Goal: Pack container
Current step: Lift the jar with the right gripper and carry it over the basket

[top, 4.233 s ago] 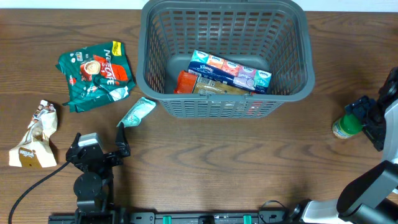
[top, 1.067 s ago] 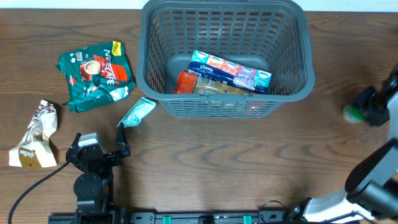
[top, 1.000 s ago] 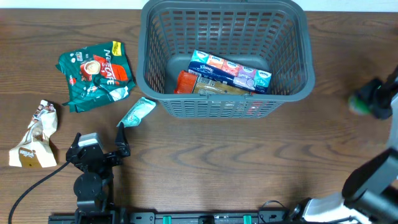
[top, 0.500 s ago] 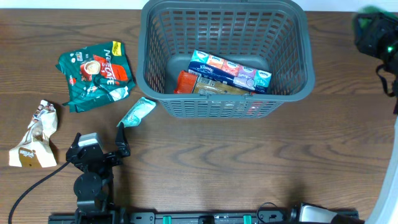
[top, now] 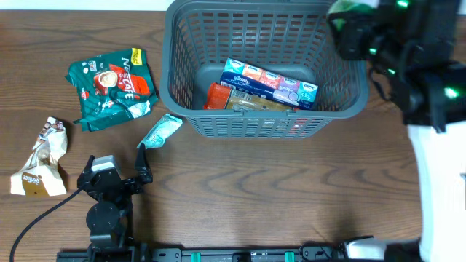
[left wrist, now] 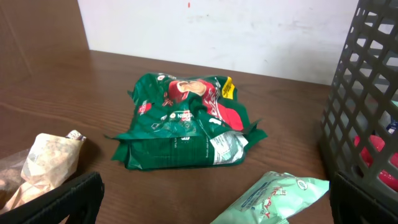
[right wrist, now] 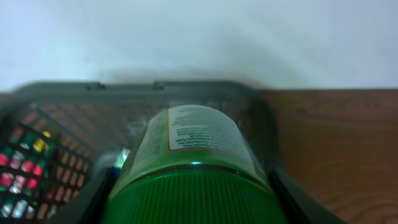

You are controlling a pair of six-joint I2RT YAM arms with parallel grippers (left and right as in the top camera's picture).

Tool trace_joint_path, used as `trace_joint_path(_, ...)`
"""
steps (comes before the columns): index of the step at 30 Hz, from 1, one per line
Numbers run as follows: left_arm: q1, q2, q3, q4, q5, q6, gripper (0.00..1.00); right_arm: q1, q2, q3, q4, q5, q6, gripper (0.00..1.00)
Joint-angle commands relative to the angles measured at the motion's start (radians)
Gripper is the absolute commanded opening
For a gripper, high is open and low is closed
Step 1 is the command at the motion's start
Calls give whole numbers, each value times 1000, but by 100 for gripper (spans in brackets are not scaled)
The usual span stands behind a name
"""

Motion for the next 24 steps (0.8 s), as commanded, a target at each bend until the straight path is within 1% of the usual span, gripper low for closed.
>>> trace_joint_path(1,6,-1,-19,-29,-12,2,99,14,83,43,-21,41,2,1)
trace_joint_path(7,6,-1,-19,-29,-12,2,99,14,245,105,-115,41,-22,1)
trace_joint_path(14,6,-1,-19,-29,-12,2,99,14,398,106,-180,40,-64,1)
trace_joint_path(24,6,-1,-19,-29,-12,2,99,14,550,106,-223,40,-79,1)
